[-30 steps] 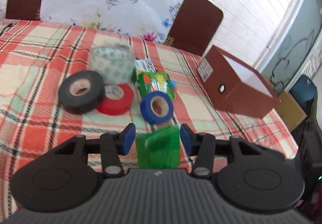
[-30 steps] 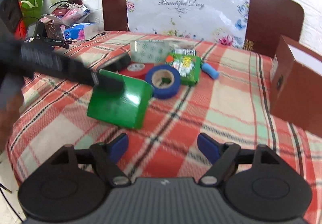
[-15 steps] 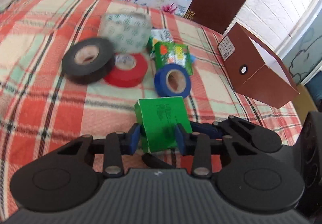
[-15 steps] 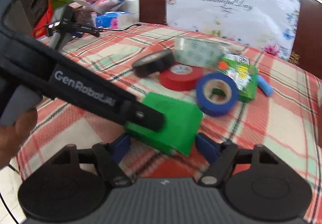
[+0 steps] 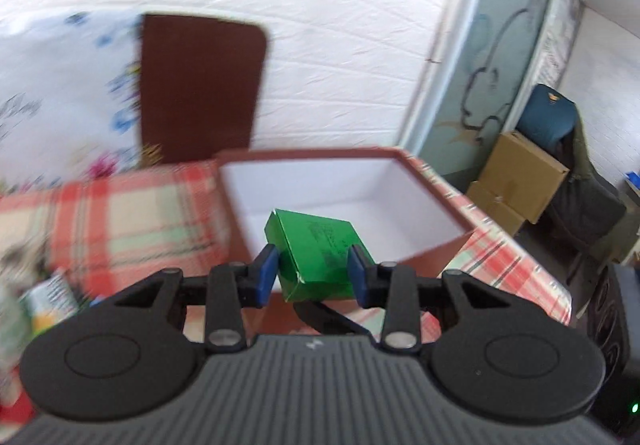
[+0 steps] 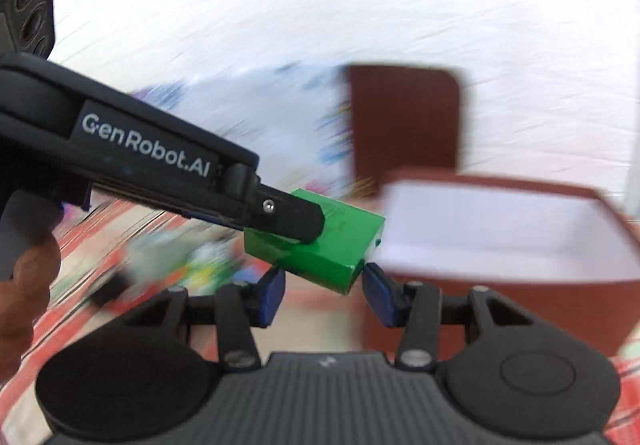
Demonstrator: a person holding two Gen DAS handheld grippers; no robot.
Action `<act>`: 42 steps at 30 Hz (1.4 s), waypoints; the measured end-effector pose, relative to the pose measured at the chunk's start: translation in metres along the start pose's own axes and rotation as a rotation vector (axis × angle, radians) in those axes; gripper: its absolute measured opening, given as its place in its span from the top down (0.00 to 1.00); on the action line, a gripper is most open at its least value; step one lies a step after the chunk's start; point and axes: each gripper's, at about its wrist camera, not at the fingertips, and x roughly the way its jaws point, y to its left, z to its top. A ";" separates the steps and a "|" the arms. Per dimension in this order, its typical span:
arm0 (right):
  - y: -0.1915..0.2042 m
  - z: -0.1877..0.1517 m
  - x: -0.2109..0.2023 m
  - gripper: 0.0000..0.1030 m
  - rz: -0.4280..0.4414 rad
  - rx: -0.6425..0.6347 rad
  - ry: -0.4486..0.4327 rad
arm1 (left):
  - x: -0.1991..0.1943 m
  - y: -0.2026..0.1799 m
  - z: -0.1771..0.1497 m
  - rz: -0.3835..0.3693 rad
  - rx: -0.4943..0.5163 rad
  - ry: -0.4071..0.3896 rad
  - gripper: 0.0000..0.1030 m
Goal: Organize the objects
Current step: 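Carry the green box into the brown box and open the left gripper, then move the left gripper back over the blue tape roll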
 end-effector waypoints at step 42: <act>0.146 -0.054 0.066 0.56 0.263 -0.057 0.297 | -0.135 0.198 -0.192 0.636 -0.273 -0.112 0.25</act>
